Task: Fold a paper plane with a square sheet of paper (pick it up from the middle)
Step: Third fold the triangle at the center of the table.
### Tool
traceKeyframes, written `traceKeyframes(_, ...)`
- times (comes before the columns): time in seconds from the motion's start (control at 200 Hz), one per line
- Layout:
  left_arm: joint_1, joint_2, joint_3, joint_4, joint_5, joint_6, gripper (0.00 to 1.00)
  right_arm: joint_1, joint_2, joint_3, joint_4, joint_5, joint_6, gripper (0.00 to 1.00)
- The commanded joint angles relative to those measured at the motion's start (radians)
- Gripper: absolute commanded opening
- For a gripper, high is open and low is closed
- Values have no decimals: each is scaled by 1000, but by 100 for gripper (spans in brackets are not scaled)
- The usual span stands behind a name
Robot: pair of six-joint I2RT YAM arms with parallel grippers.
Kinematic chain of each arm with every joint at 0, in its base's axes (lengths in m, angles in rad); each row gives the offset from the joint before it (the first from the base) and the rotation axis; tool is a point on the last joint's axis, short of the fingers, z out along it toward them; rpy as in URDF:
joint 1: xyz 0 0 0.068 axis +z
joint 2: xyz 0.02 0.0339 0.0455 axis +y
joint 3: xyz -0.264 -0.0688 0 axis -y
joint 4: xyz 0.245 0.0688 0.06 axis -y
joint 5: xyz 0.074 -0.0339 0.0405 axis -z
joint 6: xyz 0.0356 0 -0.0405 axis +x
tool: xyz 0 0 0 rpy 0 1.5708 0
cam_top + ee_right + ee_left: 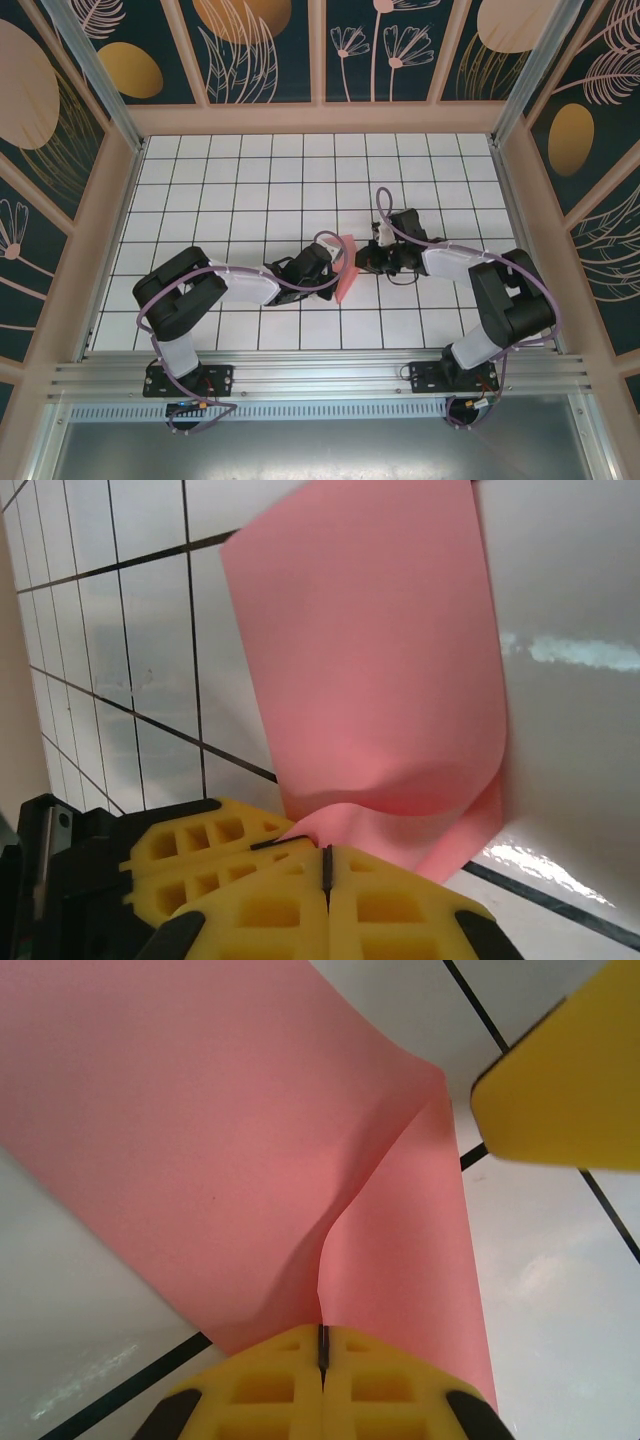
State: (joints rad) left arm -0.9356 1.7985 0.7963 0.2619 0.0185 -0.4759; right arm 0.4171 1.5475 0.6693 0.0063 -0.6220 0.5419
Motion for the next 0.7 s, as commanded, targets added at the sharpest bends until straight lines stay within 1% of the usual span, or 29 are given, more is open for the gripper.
traceKeyframes(0.0,6,35,-14,-39,6,14,0,7,5,-18,112,-35,59,5)
traceKeyframes(0.17,6,14,-12,-49,-6,16,0,7,38,-27,145,-39,69,4)
traceKeyframes(0.395,5,-1,-6,-57,-20,16,0,7,49,-24,135,-42,54,4)
traceKeyframes(0.691,6,13,-13,-57,-6,10,0,5,98,-40,167,-27,58,4)
